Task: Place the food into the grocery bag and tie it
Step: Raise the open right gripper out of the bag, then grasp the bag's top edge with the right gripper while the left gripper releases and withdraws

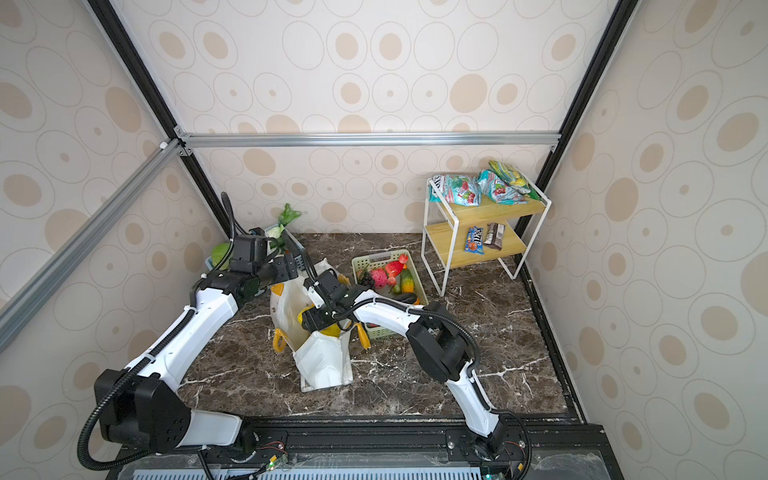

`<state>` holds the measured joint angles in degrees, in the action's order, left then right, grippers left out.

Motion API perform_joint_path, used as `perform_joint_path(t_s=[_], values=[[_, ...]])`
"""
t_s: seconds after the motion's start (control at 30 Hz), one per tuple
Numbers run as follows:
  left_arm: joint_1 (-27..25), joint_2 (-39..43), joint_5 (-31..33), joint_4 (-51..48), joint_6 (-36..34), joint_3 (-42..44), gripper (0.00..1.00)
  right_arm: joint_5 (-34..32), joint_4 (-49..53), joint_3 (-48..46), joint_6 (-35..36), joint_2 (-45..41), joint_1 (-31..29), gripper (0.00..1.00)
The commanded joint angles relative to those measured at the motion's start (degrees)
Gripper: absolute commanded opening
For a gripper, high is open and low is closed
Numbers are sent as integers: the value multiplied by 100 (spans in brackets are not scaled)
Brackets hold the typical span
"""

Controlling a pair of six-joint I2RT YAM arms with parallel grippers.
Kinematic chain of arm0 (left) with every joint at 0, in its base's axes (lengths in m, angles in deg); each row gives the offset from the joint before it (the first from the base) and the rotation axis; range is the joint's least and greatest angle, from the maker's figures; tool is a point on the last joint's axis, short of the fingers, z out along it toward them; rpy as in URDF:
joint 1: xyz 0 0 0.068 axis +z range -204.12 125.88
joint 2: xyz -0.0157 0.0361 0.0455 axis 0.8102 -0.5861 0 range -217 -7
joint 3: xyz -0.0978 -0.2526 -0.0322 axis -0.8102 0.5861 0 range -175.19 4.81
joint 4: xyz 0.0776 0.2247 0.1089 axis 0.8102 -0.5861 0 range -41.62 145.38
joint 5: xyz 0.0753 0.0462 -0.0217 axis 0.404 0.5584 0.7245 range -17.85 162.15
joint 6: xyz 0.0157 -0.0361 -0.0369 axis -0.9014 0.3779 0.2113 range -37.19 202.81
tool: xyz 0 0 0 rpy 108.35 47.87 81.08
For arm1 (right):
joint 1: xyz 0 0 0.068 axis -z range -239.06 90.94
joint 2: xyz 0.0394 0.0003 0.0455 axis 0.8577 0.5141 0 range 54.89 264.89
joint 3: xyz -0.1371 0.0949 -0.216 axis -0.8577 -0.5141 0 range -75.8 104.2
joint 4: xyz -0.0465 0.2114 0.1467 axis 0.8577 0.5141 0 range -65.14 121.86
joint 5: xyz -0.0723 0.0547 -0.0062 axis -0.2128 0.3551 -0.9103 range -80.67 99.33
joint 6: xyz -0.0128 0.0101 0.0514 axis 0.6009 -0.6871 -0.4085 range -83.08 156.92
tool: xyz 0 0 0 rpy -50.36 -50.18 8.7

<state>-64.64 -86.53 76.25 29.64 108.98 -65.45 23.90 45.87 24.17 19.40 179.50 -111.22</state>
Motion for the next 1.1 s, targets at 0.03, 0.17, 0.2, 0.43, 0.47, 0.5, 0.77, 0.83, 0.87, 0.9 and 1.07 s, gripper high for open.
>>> perform_joint_path(t_s=[0.03, 0.17, 0.2, 0.43, 0.47, 0.5, 0.77, 0.83, 0.87, 0.9, 1.07], values=[[86, 122, 47, 59, 81, 21, 90, 3, 322, -34, 97, -144, -23, 73], [136, 111, 73, 64, 66, -25, 90, -98, 434, -55, 228, -529, -22, 73], [155, 90, 78, 62, 48, -48, 90, -138, 456, -81, 272, -657, -22, 74], [457, -1, 0, 137, 37, -238, 90, -346, 572, -244, 485, -1418, -22, 76], [472, -1, -21, 149, 45, -255, 90, -367, 595, -250, 508, -1496, -20, 76], [485, -11, -36, 173, 50, -268, 90, -405, 625, -262, 525, -1588, -14, 77], [567, -97, -98, 218, 45, -292, 90, -1513, 831, -463, 574, -2313, 7, 73], [586, -96, -120, 229, 46, -267, 90, -2026, 894, -582, 605, -2453, 41, 71], [587, -84, -133, 239, 55, -245, 90, -2193, 921, -637, 620, -2496, 65, 69], [586, -81, -146, 253, 55, -234, 90, -2358, 950, -707, 618, -2521, 101, 67], [589, -72, -190, 280, 68, -179, 90, -2889, 1210, -926, 580, -2447, 254, 60]])
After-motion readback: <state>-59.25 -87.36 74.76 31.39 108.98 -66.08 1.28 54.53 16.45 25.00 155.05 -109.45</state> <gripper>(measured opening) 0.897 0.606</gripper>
